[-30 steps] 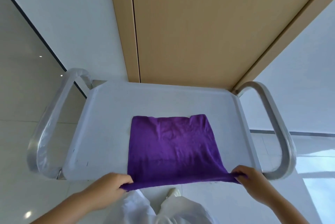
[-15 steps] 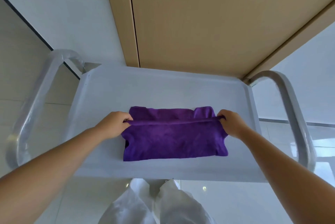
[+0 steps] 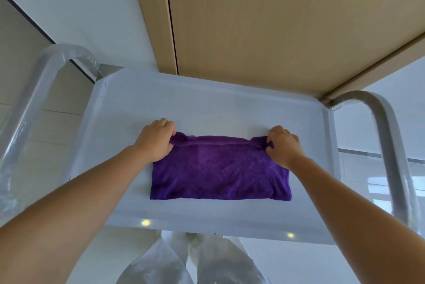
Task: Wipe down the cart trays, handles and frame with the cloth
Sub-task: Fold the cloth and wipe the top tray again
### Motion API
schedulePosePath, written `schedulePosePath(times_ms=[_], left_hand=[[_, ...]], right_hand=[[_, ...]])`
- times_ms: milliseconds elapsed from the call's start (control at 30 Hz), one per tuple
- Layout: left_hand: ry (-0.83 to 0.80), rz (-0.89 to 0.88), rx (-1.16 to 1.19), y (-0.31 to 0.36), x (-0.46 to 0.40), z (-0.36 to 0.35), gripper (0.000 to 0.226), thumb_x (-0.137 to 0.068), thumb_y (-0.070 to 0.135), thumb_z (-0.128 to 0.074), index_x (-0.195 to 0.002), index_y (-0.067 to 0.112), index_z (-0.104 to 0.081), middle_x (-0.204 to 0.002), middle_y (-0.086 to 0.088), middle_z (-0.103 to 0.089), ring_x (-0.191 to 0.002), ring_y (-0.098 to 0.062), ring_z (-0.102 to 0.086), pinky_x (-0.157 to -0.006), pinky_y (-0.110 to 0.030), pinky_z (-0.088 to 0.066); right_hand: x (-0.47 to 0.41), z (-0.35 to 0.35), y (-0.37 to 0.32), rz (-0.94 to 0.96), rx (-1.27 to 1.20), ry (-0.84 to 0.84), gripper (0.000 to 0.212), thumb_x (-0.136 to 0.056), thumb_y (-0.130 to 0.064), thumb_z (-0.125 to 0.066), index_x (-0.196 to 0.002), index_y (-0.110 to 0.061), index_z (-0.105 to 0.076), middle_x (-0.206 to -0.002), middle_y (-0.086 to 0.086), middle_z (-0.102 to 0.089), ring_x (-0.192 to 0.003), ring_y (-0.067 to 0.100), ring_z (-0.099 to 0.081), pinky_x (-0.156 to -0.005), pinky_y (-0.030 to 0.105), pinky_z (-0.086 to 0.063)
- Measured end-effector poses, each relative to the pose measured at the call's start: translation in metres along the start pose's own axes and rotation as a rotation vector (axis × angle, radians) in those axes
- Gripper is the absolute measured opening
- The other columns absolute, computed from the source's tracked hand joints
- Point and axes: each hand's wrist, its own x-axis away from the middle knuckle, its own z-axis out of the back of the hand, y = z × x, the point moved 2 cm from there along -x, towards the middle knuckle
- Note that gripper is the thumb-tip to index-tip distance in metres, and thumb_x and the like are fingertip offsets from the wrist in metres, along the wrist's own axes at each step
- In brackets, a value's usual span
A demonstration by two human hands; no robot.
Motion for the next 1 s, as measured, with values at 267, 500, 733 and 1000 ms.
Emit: schedulePosePath(times_ms=[267,500,733,1000], left_hand=[[-0.116,0.040,0.016,-0.001,0.002,-0.004,0.015,-0.085,0.025,-0.056,-0.076,0.017,-0.047,-0.093,-0.002,-0.048,-0.079,-0.020,-0.049,-0.072,-0.031,-0.038],[0.066,0.057,0.337,-0.026,0.021,0.051,0.044,-0.077,0.026,-0.075,-0.056,0.012,-0.039,-0.060,-0.002,-0.042,-0.058,-0.019,-0.038,-0.056,-0.031,-0.029],[0.642,-0.396,-0.025,-0.019,0.058,0.110,0.011,-0.066,0.004,-0.068,-0.060,0.002,-0.059,-0.072,-0.011,-0.062,-0.059,-0.031,-0.059,-0.055,-0.035,-0.046],[0.171,-0.501,-0.446,-0.023,0.112,-0.021,0.035,-0.047,0.042,-0.084,-0.056,0.016,-0.062,-0.067,0.000,-0.057,-0.063,-0.021,-0.057,-0.067,-0.035,-0.029]], right_hand=[[0.013,0.000,-0.001,-0.071,-0.053,-0.020,0.030,-0.086,-0.015,-0.051,-0.116,-0.015,-0.057,-0.109,0.004,-0.053,-0.107,0.023,-0.048,-0.095,0.035,-0.032],[0.028,0.050,0.026,-0.117,-0.177,0.203,0.012,-0.085,-0.018,-0.061,-0.077,-0.011,-0.056,-0.086,0.003,-0.049,-0.090,0.028,-0.051,-0.073,0.031,-0.034],[0.061,0.086,0.021,-0.046,-0.316,0.550,0.017,-0.082,-0.010,-0.067,-0.073,-0.008,-0.053,-0.084,0.005,-0.049,-0.085,0.021,-0.042,-0.067,0.032,-0.034],[0.114,-0.038,0.028,-0.052,-0.210,0.195,0.004,-0.080,-0.007,-0.067,-0.081,-0.006,-0.064,-0.097,0.009,-0.056,-0.097,0.029,-0.051,-0.073,0.029,-0.035]])
